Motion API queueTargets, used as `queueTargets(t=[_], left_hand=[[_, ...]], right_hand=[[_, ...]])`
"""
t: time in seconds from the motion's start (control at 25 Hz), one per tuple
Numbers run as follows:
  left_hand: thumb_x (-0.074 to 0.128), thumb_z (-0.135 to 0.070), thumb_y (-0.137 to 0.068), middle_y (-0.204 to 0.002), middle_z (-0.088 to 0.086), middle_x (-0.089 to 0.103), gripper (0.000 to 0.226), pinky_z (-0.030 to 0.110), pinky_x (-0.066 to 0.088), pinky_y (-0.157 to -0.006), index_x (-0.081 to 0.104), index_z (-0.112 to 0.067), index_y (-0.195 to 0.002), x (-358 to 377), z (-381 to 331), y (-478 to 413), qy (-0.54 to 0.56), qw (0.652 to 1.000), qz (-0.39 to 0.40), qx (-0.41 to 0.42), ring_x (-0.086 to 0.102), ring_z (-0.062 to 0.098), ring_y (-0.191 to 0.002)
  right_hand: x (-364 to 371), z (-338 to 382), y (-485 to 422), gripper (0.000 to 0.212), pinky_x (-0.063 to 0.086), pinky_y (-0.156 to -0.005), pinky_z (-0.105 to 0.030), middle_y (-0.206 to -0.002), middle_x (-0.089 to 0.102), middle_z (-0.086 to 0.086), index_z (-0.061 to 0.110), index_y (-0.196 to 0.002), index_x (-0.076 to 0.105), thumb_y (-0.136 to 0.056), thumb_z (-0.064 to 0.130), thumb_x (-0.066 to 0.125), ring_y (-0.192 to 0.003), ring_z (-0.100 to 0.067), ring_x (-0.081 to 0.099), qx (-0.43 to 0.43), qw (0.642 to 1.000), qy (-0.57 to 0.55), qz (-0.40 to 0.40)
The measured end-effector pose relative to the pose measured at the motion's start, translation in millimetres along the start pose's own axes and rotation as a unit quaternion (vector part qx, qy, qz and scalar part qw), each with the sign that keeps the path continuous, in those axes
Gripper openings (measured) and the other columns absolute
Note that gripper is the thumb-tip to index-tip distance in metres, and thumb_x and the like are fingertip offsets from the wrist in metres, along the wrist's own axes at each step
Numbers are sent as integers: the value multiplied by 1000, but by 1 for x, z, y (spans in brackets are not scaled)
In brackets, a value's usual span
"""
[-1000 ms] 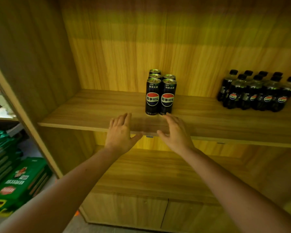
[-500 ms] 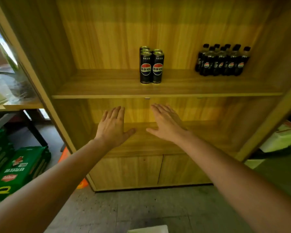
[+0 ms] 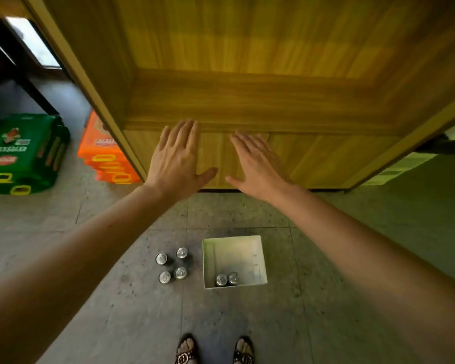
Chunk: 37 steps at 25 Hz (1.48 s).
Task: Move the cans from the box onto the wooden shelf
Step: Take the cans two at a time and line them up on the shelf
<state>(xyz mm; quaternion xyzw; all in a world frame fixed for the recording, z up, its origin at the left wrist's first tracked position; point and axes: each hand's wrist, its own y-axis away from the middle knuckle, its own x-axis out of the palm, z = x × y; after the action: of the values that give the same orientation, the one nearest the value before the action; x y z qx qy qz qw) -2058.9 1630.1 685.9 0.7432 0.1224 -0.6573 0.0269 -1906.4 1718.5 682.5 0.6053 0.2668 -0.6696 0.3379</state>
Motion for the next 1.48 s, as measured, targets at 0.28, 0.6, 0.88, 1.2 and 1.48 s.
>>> queueTargets(t=[0.28,0.6,0.88,1.2,1.48], left_hand=[[52,-58,-79,-154,17,21,95,41,7,-117,14,-3,-146,192,5,51,13,999,46,9,17,29,-144],[47,-60,-76,-151,19,28,94,40,10,-115,18,-2,-145,463,9,122,11,990,107,87,26,32,-141],[33,-71,-81,-145,7,37,84,39,48,-91,14,-19,-145,626,5,202,37,939,337,53,52,26,-118],[25,-62,-87,-132,7,48,68,30,51,-69,10,-22,-140,672,-5,226,117,953,280,-4,62,20,-90],[72,-42,-69,-125,7,56,68,38,51,-92,35,-19,-121,683,5,182,285,906,295,-107,57,25,-109]], right_hand=[[202,-27,29,88,5,-117,-37,-155,18,-10,9,-145,13,-80,49,57,-142,-24,18,-9,999,-13,33],[465,-59,58,87,15,-116,-36,-154,22,-9,11,-145,11,-81,46,58,-140,-24,24,15,994,-62,88],[638,-61,115,80,41,-101,-43,-147,35,-4,23,-142,21,-79,66,46,-127,-27,43,85,954,-139,252],[685,-60,125,48,47,-89,-41,-125,43,-1,22,-119,43,-85,56,43,-111,-21,45,84,960,-165,211],[676,-85,88,40,48,-90,-43,-113,45,-4,21,-107,50,-82,52,49,-106,-22,47,165,917,-282,230]])
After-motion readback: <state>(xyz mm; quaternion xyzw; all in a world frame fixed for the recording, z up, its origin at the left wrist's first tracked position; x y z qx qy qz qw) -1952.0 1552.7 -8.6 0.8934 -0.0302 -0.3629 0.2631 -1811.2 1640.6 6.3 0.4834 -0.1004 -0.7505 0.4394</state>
